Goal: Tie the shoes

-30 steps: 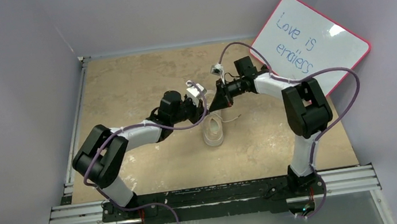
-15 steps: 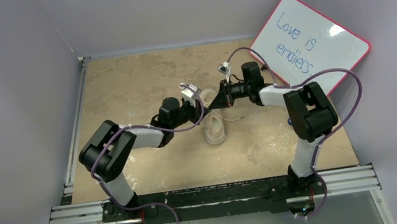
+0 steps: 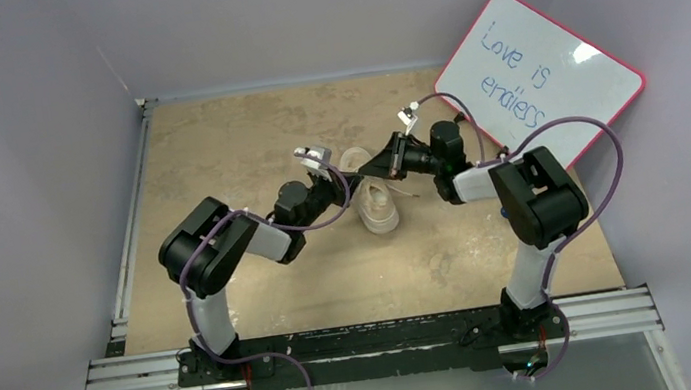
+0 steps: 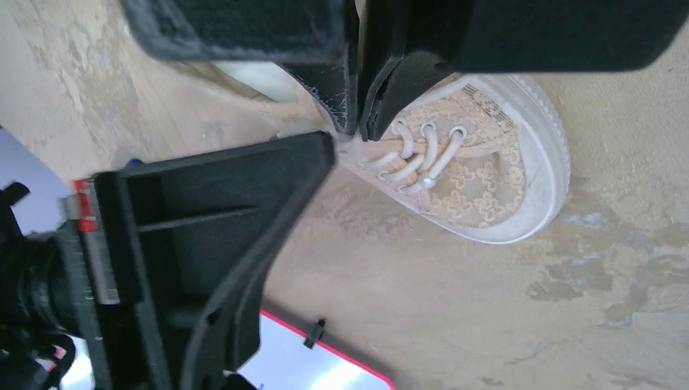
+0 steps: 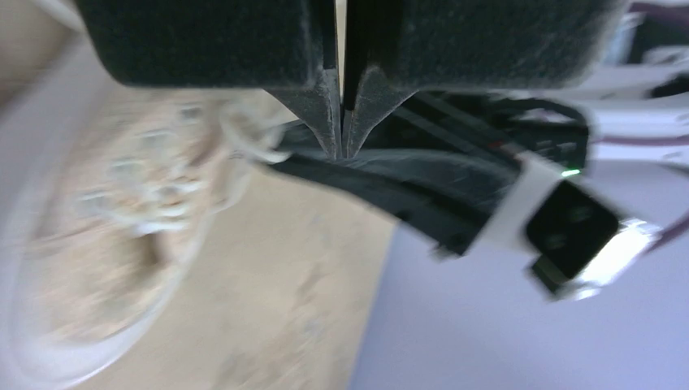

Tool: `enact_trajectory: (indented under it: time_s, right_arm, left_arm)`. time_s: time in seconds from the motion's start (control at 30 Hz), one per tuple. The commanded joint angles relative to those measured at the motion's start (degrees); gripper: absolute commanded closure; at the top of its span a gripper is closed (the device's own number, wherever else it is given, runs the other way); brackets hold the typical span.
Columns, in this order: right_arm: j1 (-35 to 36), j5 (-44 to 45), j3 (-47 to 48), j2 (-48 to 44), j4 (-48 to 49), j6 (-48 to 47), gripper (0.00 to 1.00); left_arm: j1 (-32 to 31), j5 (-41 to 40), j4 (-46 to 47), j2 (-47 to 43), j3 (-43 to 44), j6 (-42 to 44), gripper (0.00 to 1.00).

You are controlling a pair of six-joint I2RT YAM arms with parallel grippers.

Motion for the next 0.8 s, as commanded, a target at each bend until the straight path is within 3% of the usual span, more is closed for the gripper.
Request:
enact_trajectory:
  time_s: [0.0, 0.1, 0.2, 0.33, 0.43, 0.6, 0.77]
  right_arm:
    - [6.70, -5.16, 0.30, -2.43, 7.21, 12.43, 1.00]
    - [6.90, -4.60, -0.42, -4.51, 0.22, 10.60, 1.00]
    - [6.75, -6.45, 0.88, -6.67, -12.26, 2.51, 1.00]
    - [3.23, -6.03, 1.11, -11.82, -19.55, -3.06, 0.91]
    - [-0.72, -3.88, 6.52, -13.92, -36.98, -14.20, 0.79]
    - [-6.82, 1.71, 15.66, -11.25, -56.43, -29.66, 0.64]
    - [-7.64, 5.29, 21.47, -5.52, -67.70, -37.87, 0.64]
  left_arm:
    - [-1.14, -5.81, 11.55, 4.10, 1.44, -3.89, 1.00]
    - [-1.46, -7.39, 12.34, 5.45, 1.97, -3.60, 1.00]
    - [-1.97, -8.19, 8.32, 4.65, 2.67, -0.83, 1.00]
    - [-2.05, -8.21, 7.20, 3.50, 1.59, 1.37, 1.00]
    - [-1.98, -7.79, 6.14, 2.57, 0.96, 1.63, 1.00]
    - [-2.05, -7.24, 3.37, 1.06, 1.02, 1.44, 1.00]
    - [-1.85, -7.41, -5.65, -1.05, 2.86, 1.69, 1.00]
